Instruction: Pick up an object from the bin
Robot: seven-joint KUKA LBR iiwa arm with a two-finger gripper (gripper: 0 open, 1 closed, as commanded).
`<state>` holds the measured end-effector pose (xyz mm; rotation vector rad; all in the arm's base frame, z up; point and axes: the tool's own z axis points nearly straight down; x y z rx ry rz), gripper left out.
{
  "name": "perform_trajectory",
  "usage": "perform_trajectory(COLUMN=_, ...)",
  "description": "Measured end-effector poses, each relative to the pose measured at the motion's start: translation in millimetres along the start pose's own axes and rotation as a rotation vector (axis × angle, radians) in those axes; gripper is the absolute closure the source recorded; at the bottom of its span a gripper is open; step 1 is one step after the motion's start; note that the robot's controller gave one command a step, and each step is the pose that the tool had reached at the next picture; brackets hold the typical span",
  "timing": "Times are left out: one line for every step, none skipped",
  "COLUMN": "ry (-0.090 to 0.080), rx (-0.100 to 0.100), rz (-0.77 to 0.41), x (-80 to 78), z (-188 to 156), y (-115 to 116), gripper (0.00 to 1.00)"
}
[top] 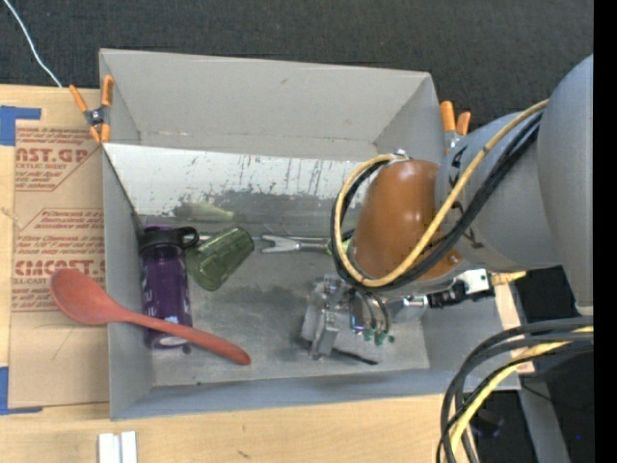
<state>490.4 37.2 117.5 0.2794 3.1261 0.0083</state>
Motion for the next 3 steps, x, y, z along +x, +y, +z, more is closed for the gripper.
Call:
perform_trajectory(ry=0.007, rx=0.004, rz=-0.007, x=-1.5, z=46.5, y=8.5, gripper=1.00)
perform_trajectory(ry=-0.001, rx=-0.001, rz=0.007, x=-5.0, z=20.1, y=4.9, gripper=1.00)
perform_trajectory(ry=0.007, rx=0.003, rz=0.055, x=-2.1, z=47.8, y=5.6, gripper=1.00)
